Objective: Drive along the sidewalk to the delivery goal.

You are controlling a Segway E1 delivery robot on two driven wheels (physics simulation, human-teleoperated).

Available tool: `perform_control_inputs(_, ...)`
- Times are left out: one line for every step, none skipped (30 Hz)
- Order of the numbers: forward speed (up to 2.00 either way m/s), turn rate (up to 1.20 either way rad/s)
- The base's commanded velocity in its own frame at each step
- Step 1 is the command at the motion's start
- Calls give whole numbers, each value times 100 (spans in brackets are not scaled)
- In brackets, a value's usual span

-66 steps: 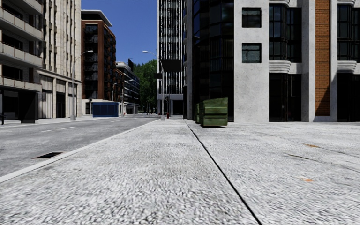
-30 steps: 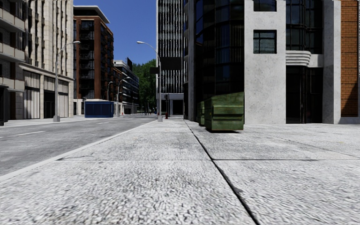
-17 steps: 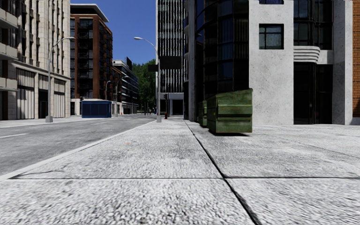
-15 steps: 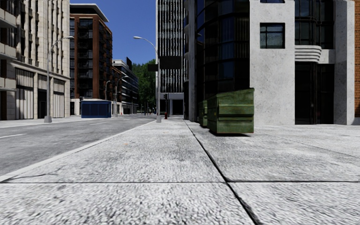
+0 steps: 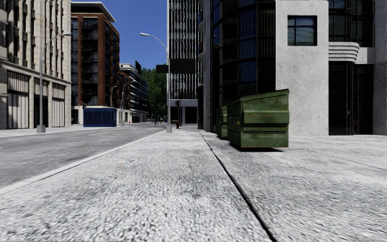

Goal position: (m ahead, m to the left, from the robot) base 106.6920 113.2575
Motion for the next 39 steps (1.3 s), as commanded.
perform_control_inputs(190, 0)
perform_control_inputs(191, 0)
perform_control_inputs(191, 0)
perform_control_inputs(191, 0)
perform_control_inputs(191, 0)
perform_control_inputs(191, 0)
perform_control_inputs(191, 0)
perform_control_inputs(192, 0)
perform_control_inputs(192, 0)
perform_control_inputs(192, 0)
perform_control_inputs(192, 0)
perform_control_inputs(192, 0)
perform_control_inputs(192, 0)
perform_control_inputs(192, 0)
perform_control_inputs(193, 0)
perform_control_inputs(193, 0)
perform_control_inputs(193, 0)
perform_control_inputs(193, 0)
perform_control_inputs(193, 0)
perform_control_inputs(194, 0)
perform_control_inputs(194, 12)
perform_control_inputs(194, 19)
perform_control_inputs(194, 19)
perform_control_inputs(194, 22)
perform_control_inputs(194, 25)
perform_control_inputs(194, 27)
perform_control_inputs(194, 28)
perform_control_inputs(194, 29)
perform_control_inputs(194, 29)
perform_control_inputs(194, 26)
perform_control_inputs(194, 0)
perform_control_inputs(194, 0)
perform_control_inputs(194, 0)
perform_control_inputs(194, 0)
perform_control_inputs(194, 0)
perform_control_inputs(194, 0)
perform_control_inputs(194, 0)
perform_control_inputs(194, 0)
perform_control_inputs(194, 0)
